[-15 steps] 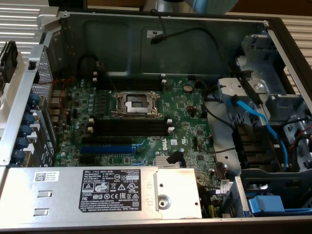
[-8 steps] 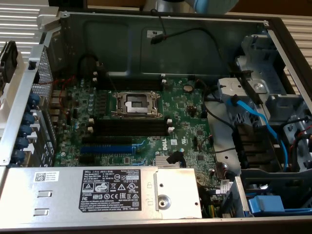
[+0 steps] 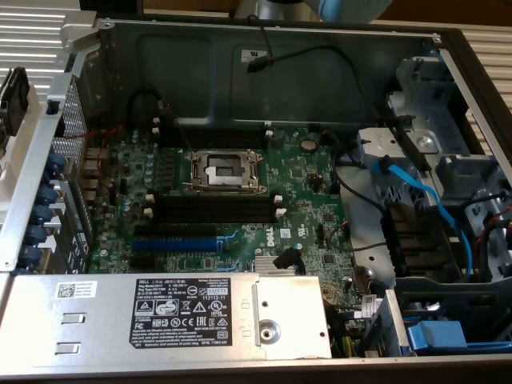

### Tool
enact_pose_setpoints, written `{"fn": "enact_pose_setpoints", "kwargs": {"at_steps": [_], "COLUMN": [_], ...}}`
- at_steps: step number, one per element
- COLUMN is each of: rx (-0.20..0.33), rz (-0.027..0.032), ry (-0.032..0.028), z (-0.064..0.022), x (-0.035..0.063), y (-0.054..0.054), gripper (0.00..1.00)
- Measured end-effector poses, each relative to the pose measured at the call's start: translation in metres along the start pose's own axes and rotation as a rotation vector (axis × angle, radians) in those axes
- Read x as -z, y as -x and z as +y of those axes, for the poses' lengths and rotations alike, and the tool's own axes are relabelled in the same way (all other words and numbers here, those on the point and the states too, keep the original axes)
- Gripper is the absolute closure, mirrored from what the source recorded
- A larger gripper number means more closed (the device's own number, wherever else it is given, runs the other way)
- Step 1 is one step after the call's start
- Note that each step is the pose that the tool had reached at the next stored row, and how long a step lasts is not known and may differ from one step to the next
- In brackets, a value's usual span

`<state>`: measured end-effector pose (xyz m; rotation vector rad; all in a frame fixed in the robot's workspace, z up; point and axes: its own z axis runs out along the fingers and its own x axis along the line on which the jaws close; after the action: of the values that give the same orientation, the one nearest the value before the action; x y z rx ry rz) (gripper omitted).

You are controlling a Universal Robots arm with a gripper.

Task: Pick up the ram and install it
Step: 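Pick up the ram and move it above insertion slot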

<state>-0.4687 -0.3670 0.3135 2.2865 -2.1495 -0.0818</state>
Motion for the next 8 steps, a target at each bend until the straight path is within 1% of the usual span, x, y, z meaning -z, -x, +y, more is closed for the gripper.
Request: {"fn": "enact_pose_setpoints", "kwargs": {"at_steps": [8], "rx": [0.000], "rz": [-0.0044], "ry": [-0.0004], "z": [-0.0004], "x": [-0.0103], "y": [-0.0005], "gripper": [0.90]}}
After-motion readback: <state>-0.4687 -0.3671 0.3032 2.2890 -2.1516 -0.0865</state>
